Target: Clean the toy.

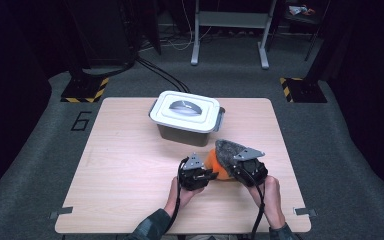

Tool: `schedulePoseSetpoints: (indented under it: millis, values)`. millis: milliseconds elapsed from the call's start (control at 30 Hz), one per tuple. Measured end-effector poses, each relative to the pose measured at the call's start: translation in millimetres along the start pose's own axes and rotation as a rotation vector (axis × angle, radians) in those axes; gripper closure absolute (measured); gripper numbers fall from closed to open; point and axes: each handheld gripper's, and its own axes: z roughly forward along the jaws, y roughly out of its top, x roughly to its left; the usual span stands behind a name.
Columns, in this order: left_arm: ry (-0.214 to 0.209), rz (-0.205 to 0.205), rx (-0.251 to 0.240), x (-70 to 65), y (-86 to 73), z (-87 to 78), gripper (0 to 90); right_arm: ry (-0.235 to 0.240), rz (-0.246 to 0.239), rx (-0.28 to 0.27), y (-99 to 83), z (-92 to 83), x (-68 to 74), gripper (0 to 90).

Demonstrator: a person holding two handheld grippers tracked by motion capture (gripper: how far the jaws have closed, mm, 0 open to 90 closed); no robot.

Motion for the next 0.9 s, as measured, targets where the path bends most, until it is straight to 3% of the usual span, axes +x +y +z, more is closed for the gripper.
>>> schedulePoseSetpoints:
  millis: [200,433,533,567,900]
  values:
    - [-0.004,-0.005,-0.008,-0.9,-0.7,0.2,79.1,0.005,0.019,0.023,-1.9,4.8,-3.1,70.7]
    - [-0.006,-0.009,-0.013,-2.5,-1.1,0.6,79.0,-0.023,0.079,0.029,-13.6,4.8,-20.9,70.6]
    - [-0.009,-0.013,-0.012,-2.6,-1.1,0.7,79.0,-0.038,0.142,0.040,-24.1,10.0,-35.6,70.5]
    - [-0.011,-0.013,-0.012,-2.4,-1.1,0.8,79.0,-0.039,0.185,0.050,-30.5,14.6,-43.9,70.5]
    - [-0.013,-0.015,-0.012,-0.5,-1.1,0.6,79.0,-0.057,0.256,0.112,-48.1,37.1,-66.3,70.5]
